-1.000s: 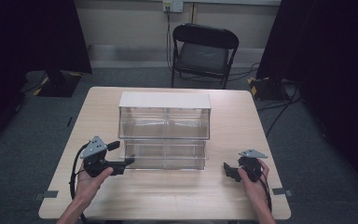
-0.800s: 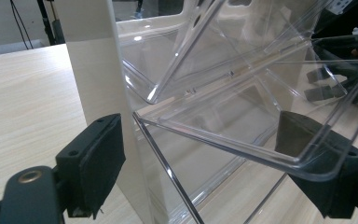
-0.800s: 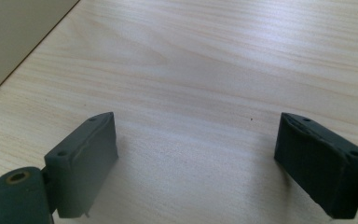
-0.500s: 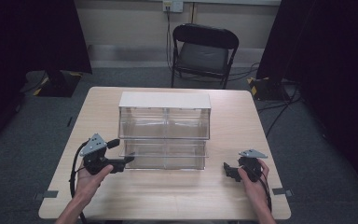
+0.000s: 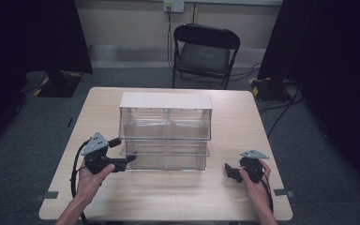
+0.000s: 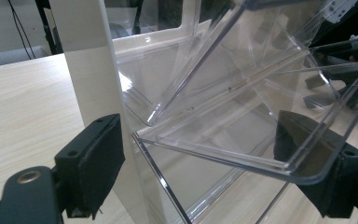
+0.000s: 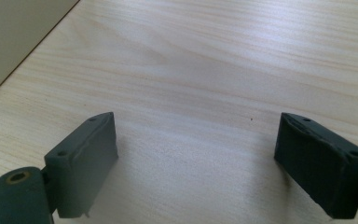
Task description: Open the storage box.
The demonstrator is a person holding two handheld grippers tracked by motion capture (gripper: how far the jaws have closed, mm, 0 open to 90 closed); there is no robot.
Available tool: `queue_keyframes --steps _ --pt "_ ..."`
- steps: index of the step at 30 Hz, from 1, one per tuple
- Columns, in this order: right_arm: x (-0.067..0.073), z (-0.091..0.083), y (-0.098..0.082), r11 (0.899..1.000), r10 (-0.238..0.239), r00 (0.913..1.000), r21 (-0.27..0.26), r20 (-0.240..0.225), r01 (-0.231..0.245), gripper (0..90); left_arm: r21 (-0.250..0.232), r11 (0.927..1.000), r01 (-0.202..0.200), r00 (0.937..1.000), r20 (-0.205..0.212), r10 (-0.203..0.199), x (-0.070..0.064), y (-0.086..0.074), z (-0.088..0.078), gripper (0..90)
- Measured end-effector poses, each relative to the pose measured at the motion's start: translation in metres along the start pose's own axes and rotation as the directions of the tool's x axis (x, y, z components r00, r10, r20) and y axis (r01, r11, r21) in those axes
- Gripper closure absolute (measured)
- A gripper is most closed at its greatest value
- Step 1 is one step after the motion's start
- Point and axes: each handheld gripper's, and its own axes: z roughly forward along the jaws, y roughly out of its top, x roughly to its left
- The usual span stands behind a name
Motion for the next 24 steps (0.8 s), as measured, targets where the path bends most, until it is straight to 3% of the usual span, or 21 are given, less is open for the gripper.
queue_keyframes --steps 15,24 --pt "0.0000 0.0000 0.0000 1.000 0.000 1.0000 0.000 0.000 0.000 12.2 0.012 0.9998 -0.016 0.9998 0.007 0.016 -0.0002 0.0049 0.0014 15.2" --pt "0.0000 0.0000 0.0000 1.000 0.000 1.0000 0.000 0.000 0.000 12.3 -0.016 0.9998 -0.014 0.9998 0.015 0.014 -0.0001 0.0099 -0.0002 15.3"
